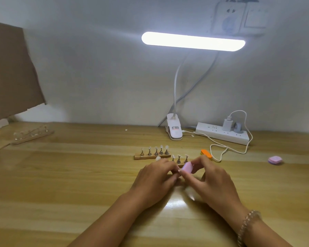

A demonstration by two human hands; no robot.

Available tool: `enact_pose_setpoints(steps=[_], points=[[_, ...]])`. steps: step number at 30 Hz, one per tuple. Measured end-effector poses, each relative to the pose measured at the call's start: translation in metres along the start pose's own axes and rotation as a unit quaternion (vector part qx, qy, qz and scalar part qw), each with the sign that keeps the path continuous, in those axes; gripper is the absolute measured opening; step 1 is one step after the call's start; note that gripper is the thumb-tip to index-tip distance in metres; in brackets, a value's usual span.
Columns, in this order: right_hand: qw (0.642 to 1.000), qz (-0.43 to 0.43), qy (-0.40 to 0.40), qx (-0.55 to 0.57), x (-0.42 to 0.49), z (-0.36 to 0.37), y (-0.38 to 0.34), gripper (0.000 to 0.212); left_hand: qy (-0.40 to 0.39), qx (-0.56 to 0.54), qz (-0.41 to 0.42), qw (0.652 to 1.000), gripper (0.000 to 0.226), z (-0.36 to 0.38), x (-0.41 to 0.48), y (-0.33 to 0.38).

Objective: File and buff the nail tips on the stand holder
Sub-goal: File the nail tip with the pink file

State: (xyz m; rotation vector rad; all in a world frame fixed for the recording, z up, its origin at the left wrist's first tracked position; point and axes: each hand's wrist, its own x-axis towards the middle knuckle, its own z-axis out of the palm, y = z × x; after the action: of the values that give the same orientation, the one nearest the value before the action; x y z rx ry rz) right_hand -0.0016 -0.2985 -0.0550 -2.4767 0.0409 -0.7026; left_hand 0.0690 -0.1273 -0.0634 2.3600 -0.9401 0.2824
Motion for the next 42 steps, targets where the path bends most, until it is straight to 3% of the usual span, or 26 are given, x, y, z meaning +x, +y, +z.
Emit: enact_pose_setpoints(steps=[5, 9, 13, 16, 20, 24, 28, 32, 36, 40, 42], points=[[0.998, -0.054, -0.033, -0.024, -0.006, 0.003, -0.004, 0.032, 0.006, -0.016, 0.001, 1.0, 0.012, 0.0, -0.002, -0.002], [1.0, -0.001, -0.005, -0.023, -0.001, 0.001, 0.002, 0.034, 0.019, -0.01, 0.002, 1.0, 0.007, 0.001, -0.001, -0.002], [0.998, -0.046, -0.022, -0.039, -0.004, 0.002, -0.001, 0.034, 0.014, -0.033, -0.002, 0.999, 0.008, 0.0, 0.0, -0.004], [0.999, -0.005, 0.004, -0.047, 0.0, 0.001, 0.002, 0.036, 0.018, -0.042, -0.002, 0.999, 0.009, 0.002, 0.001, -0.005], [0.998, -0.043, -0.03, -0.031, -0.004, 0.002, 0.001, 0.037, 0.012, -0.054, -0.011, 0.998, 0.01, 0.001, 0.001, -0.006], [1.0, 0.001, -0.002, -0.023, 0.0, 0.0, 0.005, 0.034, 0.016, -0.048, -0.013, 0.999, 0.009, 0.002, 0.001, -0.005], [0.997, -0.059, -0.044, -0.029, -0.006, 0.003, -0.001, 0.034, 0.01, -0.043, -0.016, 0.999, 0.01, 0.002, 0.001, -0.006], [0.999, -0.003, -0.007, -0.033, 0.002, 0.001, 0.007, 0.038, 0.015, -0.039, -0.012, 0.999, 0.008, 0.002, 0.001, -0.006], [0.998, -0.03, -0.061, -0.016, -0.001, 0.003, 0.008, 0.038, 0.016, -0.047, -0.009, 0.999, 0.006, 0.002, 0.001, -0.006], [1.0, 0.011, -0.008, 0.024, 0.002, 0.001, 0.009, 0.04, 0.01, -0.047, -0.012, 0.999, 0.007, 0.003, 0.002, -0.008], [1.0, -0.01, -0.002, 0.016, -0.001, 0.002, 0.005, 0.04, 0.008, -0.045, -0.01, 0.999, 0.007, 0.003, 0.002, -0.008]])
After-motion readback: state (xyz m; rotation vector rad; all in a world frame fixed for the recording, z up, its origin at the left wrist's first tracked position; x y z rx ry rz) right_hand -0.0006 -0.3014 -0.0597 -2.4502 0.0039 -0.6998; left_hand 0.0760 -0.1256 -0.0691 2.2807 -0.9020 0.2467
